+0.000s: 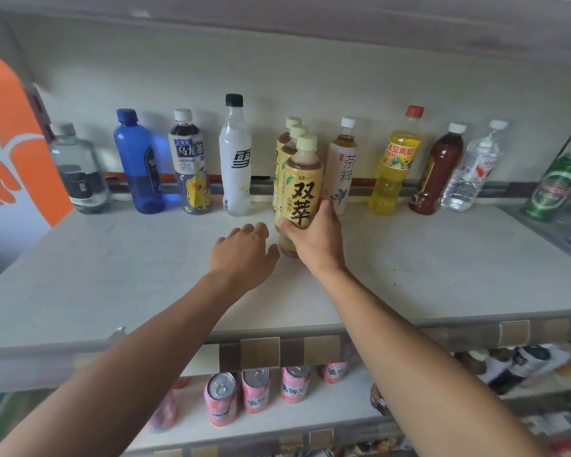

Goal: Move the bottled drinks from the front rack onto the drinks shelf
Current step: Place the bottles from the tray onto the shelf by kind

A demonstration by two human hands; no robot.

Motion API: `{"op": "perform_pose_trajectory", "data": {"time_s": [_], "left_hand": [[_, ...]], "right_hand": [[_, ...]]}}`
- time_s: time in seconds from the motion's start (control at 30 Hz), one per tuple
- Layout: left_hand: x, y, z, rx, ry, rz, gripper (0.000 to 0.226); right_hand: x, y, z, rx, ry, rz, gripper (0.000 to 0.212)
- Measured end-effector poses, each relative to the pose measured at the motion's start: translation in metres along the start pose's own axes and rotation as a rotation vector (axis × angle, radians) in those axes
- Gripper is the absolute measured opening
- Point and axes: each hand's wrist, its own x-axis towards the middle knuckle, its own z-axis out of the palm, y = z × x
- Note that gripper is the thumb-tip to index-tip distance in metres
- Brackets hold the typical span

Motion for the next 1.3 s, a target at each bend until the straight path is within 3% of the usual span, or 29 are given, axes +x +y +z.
{"op": "perform_pose_trajectory", "data": {"time_s": [0.5, 0.73, 0.9, 1.03, 1.3], "left_hand": [[0.0, 0.0, 0.002, -0.007, 0.011, -0.006, 0.042], [-0.009, 0.001, -0.005, -0.035, 0.047, 0.014, 0.042], [-0.035, 0.027, -0.015, -0.071, 0.12, 0.161, 0.04], [-0.057, 0.074, -0.016, -0.141, 0.122, 0.309, 0.036], [-0.102, 0.19, -0.001, -0.266, 0.035, 0.575, 0.036]], "right_hand": [[-0.001, -0.004, 0.001, -0.078, -0.079, -0.015, 0.065], [-0.016, 0.002, -0.023, -0.275, -0.175, 0.0, 0.076], [-0.04, 0.004, -0.079, -0.528, -0.17, -0.151, 0.052], [-0.071, 0.007, -0.129, -0.754, -0.132, -0.244, 0.046], [-0.149, 0.038, -0.245, -0.945, -0.022, -0.099, 0.045]]}}
